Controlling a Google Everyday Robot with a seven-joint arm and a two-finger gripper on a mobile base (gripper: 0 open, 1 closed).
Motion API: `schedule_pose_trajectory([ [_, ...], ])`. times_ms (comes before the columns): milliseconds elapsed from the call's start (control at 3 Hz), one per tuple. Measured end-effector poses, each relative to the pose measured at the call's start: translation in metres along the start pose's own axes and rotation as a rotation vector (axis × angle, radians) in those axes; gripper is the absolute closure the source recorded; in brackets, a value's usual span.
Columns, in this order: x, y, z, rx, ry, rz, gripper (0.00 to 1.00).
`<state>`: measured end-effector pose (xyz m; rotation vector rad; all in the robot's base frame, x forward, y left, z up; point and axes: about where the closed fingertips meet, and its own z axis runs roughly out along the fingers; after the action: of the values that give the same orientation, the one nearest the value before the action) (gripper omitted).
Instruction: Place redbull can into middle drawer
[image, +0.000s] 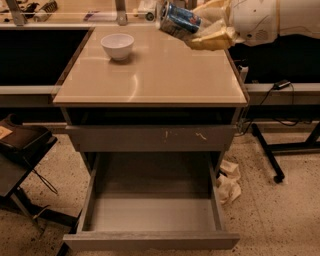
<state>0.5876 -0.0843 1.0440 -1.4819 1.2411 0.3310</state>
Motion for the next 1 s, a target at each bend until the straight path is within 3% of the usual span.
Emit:
schedule_pose_trajectory([
  [333, -0.038, 0.027, -0.014, 0.008, 0.011, -0.02, 1.0],
  [667, -0.038, 0.027, -0.013, 0.007, 0.012, -0.021, 1.0],
  [1000, -0.016, 0.048, 0.017, -0.032, 0.036, -0.029, 1.0],
])
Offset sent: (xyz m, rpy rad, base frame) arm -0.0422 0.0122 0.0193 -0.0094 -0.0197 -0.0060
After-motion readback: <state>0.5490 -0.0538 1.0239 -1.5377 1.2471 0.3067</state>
